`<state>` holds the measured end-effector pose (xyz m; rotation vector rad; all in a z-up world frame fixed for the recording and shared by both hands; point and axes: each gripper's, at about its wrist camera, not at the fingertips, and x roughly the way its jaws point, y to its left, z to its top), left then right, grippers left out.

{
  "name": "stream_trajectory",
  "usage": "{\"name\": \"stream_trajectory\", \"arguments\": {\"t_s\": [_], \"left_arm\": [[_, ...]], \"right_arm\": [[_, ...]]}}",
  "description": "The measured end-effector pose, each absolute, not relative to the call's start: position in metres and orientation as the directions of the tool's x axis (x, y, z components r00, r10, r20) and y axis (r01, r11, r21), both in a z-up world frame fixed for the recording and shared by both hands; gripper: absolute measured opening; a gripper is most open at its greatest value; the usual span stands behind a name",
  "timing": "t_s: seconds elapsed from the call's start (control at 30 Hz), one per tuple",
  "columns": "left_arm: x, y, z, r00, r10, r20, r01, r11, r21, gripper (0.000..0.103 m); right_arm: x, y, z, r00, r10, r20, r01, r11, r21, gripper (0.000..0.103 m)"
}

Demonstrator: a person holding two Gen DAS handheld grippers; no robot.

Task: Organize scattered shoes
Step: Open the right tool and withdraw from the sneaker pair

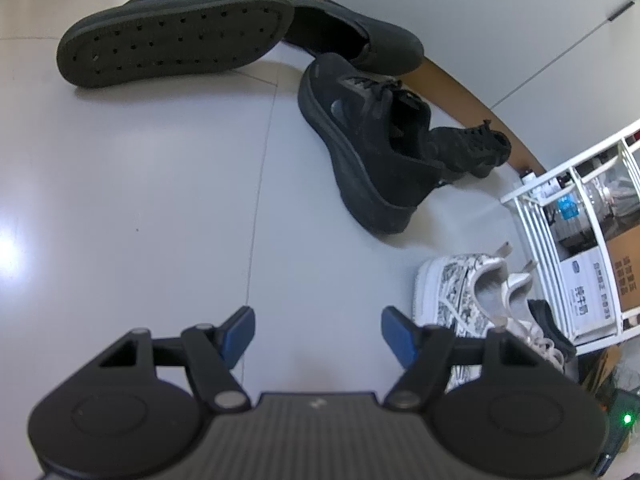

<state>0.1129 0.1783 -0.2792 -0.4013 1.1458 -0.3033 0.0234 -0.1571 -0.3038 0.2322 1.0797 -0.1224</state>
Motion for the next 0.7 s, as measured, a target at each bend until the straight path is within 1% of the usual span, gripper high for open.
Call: {"name": "stream_trajectory", "arguments": {"t_s": [0.17,0.4,0.5,0.57,0.7], "left_arm": [[0.116,0.175,-0.277,0.389,-0.430,-0.815,0.040,0.891,-0.452,0.072],[0.124,0.164,-0.277,0.398,-0.411,-0.820,0.038,0.901,-0.433,0.073],[0.133,0.154,-0.276,0.405,-0.425,-0.810,0.050,0.894,-0.445,0.073],[0.141,0.146,-0.274,0.416,-0.418,-0.808,0.065,0.899,-0.432,0.073],[0.165,0.138,-0.274,0.408,-0.388,-0.827,0.063,0.915,-0.398,0.073]], "right_arm": [[0.027,-0.144,-0.299,0.469,-0.031,-0.883,0.172,0.983,0.057,0.079],[0.026,-0.151,-0.302,0.476,-0.001,-0.879,0.197,0.975,0.105,0.079],[0.024,-0.152,-0.302,0.479,0.007,-0.878,0.200,0.973,0.117,0.078],[0.023,-0.153,-0.303,0.485,0.030,-0.874,0.136,0.985,0.109,0.078],[0.022,-0.157,-0.298,0.484,0.042,-0.874,0.131,0.984,0.120,0.075]]}}
